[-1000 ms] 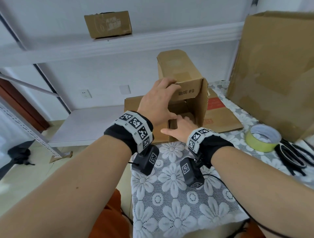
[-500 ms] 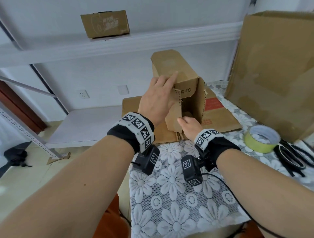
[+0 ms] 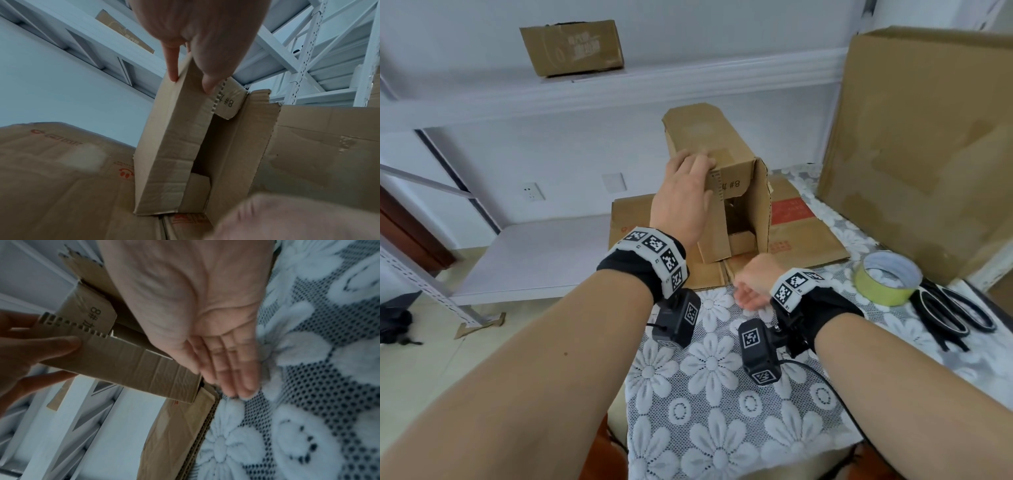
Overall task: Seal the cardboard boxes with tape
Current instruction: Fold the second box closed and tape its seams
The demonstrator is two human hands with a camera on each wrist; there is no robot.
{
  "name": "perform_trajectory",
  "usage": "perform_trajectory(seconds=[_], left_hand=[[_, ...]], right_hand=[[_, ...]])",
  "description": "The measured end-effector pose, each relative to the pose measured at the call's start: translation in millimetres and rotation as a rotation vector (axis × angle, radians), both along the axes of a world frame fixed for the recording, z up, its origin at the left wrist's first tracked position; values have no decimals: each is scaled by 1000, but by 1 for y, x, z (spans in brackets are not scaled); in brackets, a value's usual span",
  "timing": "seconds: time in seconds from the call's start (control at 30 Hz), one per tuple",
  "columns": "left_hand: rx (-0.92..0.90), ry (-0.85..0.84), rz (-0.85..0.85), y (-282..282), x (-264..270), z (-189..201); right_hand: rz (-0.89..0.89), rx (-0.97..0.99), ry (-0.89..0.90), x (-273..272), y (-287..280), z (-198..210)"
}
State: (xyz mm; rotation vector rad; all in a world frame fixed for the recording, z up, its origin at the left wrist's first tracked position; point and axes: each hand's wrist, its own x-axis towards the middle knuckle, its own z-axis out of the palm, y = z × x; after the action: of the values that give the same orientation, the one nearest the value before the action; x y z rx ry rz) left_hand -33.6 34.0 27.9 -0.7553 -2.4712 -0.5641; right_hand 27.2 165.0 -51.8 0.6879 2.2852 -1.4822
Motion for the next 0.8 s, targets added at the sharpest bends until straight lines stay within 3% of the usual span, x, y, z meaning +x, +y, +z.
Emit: perform_trajectory(seconds=[0.07, 0.13, 0.27, 0.33, 0.5, 0.8], left_hand=[[8, 9, -5, 2, 0, 1], [17, 14, -4, 4, 0, 0], [16, 14, -7, 7, 0, -1], [11, 9, -14, 8, -1, -1], [-6, 18, -17, 8, -2, -2], [14, 11, -12, 1, -3, -5]], right_hand=[[54, 83, -112, 3, 11, -4], [13, 112, -92, 5, 23, -3], [-316, 235, 148, 3, 43, -5], [-488, 135, 292, -5, 44, -6], [-321, 138, 478, -20, 29, 0], [-249, 286, 607, -30, 22, 26]])
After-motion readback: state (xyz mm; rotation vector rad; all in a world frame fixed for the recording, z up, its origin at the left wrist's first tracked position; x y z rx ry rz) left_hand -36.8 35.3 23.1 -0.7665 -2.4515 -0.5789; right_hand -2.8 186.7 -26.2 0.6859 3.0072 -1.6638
